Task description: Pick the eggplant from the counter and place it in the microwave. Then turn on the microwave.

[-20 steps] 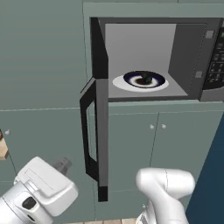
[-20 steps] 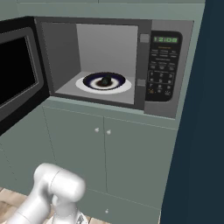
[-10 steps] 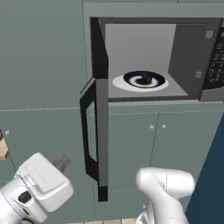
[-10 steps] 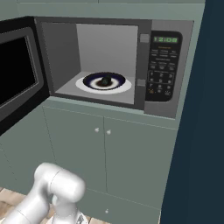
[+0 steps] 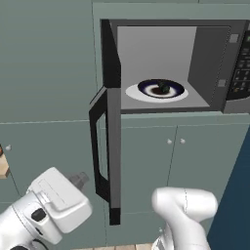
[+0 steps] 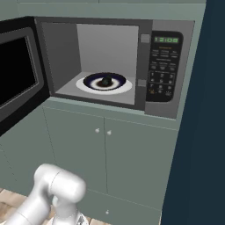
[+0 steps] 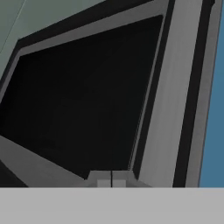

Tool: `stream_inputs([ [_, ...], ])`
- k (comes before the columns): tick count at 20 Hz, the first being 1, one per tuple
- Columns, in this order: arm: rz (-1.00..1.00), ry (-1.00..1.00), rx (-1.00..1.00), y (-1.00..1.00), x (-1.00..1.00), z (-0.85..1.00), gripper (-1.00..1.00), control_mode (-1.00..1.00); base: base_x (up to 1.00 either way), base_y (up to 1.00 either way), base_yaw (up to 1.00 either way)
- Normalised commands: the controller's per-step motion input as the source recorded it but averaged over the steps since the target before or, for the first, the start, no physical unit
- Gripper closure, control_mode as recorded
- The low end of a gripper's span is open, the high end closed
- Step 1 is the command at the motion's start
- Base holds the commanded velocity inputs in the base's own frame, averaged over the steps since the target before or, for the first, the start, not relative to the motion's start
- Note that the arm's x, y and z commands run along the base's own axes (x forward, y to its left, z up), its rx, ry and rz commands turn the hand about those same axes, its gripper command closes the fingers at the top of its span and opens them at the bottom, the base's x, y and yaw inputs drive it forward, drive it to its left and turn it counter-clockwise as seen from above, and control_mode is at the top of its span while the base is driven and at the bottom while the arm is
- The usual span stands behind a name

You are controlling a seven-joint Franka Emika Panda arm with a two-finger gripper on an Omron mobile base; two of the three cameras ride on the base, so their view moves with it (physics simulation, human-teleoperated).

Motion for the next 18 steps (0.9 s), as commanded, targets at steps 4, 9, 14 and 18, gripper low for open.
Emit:
stream_inputs([
  [4,0.00,0.00,0.00,-0.31,-0.07,0.00,1.00,-1.00,0.00,0.00,0.00],
  [9,0.00,0.00,0.00,-0.34,-0.16,0.04,1.00,-1.00,0.00,0.00,0.00],
  [14,0.00,0.00,0.02,-0.37,-0.18,0.15,1.00,-1.00,0.00,0.00,0.00],
  [18,0.00,0.00,0.06,-0.45,-0.09,0.25,1.00,-1.00,0.00,0.00,0.00],
])
